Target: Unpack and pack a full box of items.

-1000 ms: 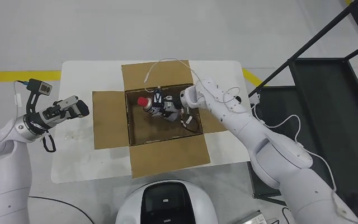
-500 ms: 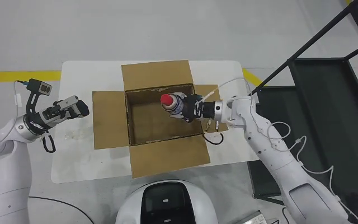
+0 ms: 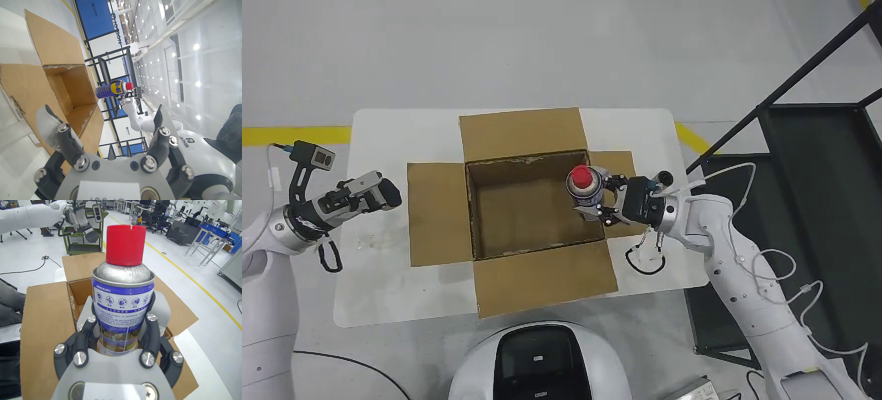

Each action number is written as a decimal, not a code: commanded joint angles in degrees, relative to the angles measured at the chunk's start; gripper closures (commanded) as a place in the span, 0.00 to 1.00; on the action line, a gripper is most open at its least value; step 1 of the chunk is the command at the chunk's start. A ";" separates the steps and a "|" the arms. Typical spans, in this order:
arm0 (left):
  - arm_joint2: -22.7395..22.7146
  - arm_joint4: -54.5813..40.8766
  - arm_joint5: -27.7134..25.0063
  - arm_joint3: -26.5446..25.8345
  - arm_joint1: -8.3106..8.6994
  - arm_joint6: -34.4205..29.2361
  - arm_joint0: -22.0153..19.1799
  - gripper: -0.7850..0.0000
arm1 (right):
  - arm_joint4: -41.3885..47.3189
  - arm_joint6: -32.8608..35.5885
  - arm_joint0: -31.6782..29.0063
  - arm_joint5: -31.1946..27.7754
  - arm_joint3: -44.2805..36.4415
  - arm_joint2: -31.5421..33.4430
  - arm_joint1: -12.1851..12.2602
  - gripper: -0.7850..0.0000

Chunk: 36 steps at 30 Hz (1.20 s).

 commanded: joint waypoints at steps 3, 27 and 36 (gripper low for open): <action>0.00 0.00 0.00 0.00 0.00 0.00 0.00 0.00 | 0.00 0.00 0.00 0.00 0.00 0.00 0.00 1.00; 0.00 0.00 0.00 0.00 0.00 0.00 0.00 0.00 | -2.34 -29.65 -19.23 7.03 5.57 18.70 2.30 1.00; 0.00 0.00 0.00 0.00 0.00 0.00 0.00 0.00 | -1.79 -35.41 -21.57 9.59 10.89 19.15 2.12 1.00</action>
